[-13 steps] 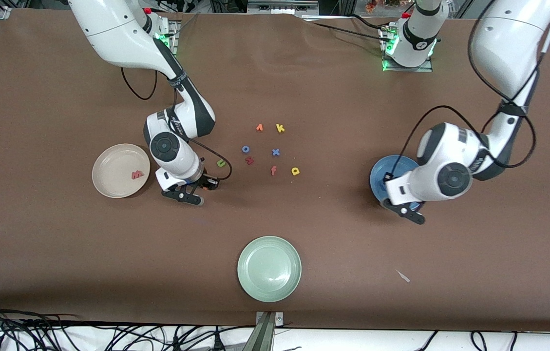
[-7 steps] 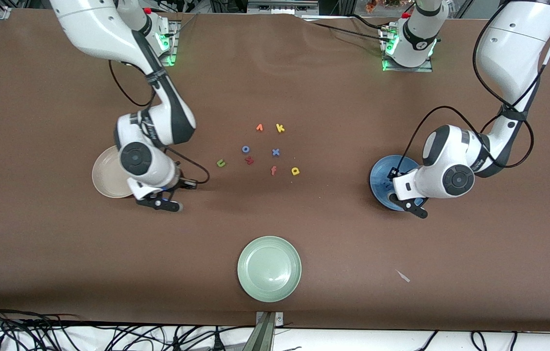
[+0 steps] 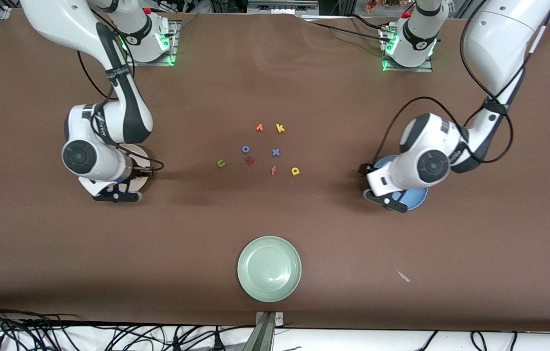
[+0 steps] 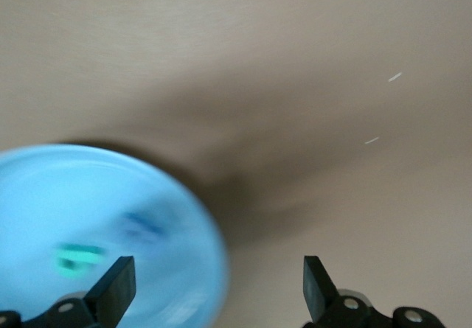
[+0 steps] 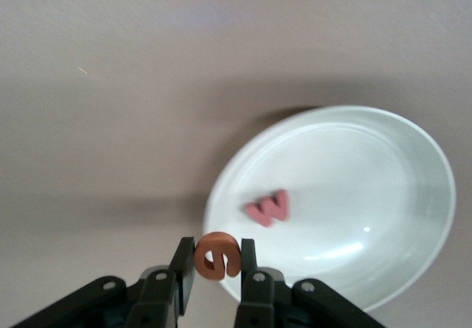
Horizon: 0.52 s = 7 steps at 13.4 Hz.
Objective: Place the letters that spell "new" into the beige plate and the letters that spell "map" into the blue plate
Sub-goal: 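Release the b and e onto the blue and white plates with both grippers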
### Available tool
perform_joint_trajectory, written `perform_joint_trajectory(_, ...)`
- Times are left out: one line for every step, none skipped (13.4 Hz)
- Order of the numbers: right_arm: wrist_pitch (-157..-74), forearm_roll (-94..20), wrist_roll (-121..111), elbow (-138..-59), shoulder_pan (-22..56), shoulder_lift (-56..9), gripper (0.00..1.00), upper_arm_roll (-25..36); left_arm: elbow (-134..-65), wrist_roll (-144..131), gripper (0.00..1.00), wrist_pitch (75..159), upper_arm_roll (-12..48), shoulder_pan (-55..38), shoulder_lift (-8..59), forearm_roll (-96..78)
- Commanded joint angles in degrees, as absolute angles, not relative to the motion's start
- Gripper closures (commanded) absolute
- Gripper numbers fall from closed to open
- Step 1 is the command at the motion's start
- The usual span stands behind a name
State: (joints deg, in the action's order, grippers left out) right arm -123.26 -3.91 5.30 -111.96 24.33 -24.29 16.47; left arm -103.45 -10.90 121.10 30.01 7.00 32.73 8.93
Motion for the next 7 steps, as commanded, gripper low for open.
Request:
perform_joint_trajectory(-129.97,-4.74,-1.39,-120.49,24.61,-20.65,0.84,19.59,-102.66,-28.15,0.0,120.76,30.24,1.51,32.6,10.2)
perform_joint_trajectory(-130.51,-4.75,-1.67,-120.5,24.17,-21.61,0.78,19.69,-101.35,-33.61,0.0,121.72,30.32,0.28,33.91,9.67)
perform_joint_trajectory(-130.52,-4.75,-1.5,-120.41,23.82,-21.8,0.53,19.69,-99.86,-38.62,0.0,121.9,30.32,-2.0,35.14,9.76)
perform_joint_trajectory(-130.17,-4.75,-1.23,-120.24,23.82,-21.8,0.19,19.69,-98.02,-43.37,0.0,122.08,30.24,-4.63,36.9,9.67)
perform_joint_trajectory(-129.91,-4.83,-0.97,-119.97,23.82,-21.62,0.01,19.69,-96.26,-49.42,0.0,122.34,30.15,-7.09,38.74,10.1)
perform_joint_trajectory(-129.64,-4.83,-0.88,-119.62,23.91,-21.53,0.0,19.43,-94.85,-55.31,0.0,122.43,29.8,-9.56,40.15,10.19)
perform_joint_trajectory(-129.2,-5.01,-0.1,-119.01,24.34,-21.45,0.0,19.16,-93.18,-60.94,0.0,122.87,29.01,-11.84,41.47,10.2)
